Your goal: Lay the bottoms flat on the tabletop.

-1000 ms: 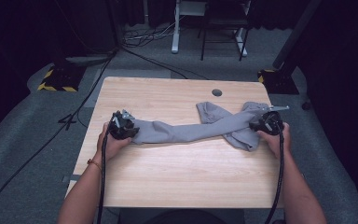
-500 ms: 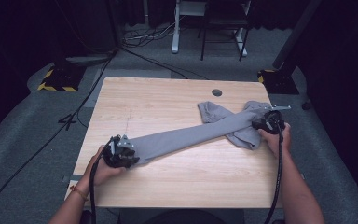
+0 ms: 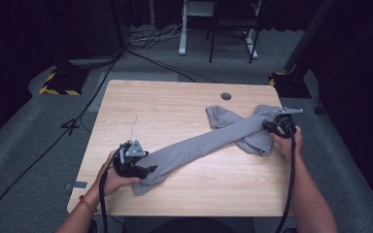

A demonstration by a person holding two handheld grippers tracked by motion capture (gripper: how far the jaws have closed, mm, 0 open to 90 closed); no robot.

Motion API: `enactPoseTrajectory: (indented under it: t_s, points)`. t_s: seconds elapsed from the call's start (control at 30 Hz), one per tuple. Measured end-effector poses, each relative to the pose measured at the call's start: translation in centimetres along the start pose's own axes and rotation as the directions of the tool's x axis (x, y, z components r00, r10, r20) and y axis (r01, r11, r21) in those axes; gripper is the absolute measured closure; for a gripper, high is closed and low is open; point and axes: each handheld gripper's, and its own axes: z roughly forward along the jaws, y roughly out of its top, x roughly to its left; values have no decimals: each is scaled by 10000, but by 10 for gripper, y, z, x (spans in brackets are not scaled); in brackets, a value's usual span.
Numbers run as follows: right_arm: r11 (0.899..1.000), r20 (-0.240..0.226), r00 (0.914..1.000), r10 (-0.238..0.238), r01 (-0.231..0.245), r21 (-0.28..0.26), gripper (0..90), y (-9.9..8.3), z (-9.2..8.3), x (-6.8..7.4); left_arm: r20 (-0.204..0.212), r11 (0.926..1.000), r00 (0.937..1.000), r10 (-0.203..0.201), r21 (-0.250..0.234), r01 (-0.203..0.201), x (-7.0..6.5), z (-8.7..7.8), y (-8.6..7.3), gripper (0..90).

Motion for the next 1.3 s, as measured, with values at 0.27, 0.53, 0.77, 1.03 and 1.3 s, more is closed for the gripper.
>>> enactPoseTrajectory:
  t_s: [0.27, 0.53, 0.77, 1.03, 1.3]
  points:
    - [9963, 338, 9960, 822, -813, -278, 268, 6, 6, -7, 406, 9946, 9990, -194, 1030, 151, 16, 31, -4, 383]
    - [9961, 55, 9977, 676, -678, 569, 339, 8, 33, -8, 1447, 9931, 9879, 559, 945, -700, -17, 40, -3, 399]
    - [9968, 247, 9976, -649, 637, 477, 807, 15, 34, 10, 2371, 9906, 9669, 946, 743, -1151, -50, 44, 0, 411]
    - [9762, 336, 9774, -2087, 2103, -525, 849, 61, 8, 47, 2988, 9846, 9450, 1327, 698, -1603, -69, 50, 5, 411]
    - [9154, -296, 9244, -3804, 3717, -1548, 850, 112, -15, 123, 3454, 9821, 9271, 1458, 624, -1777, -79, 54, 9, 411]
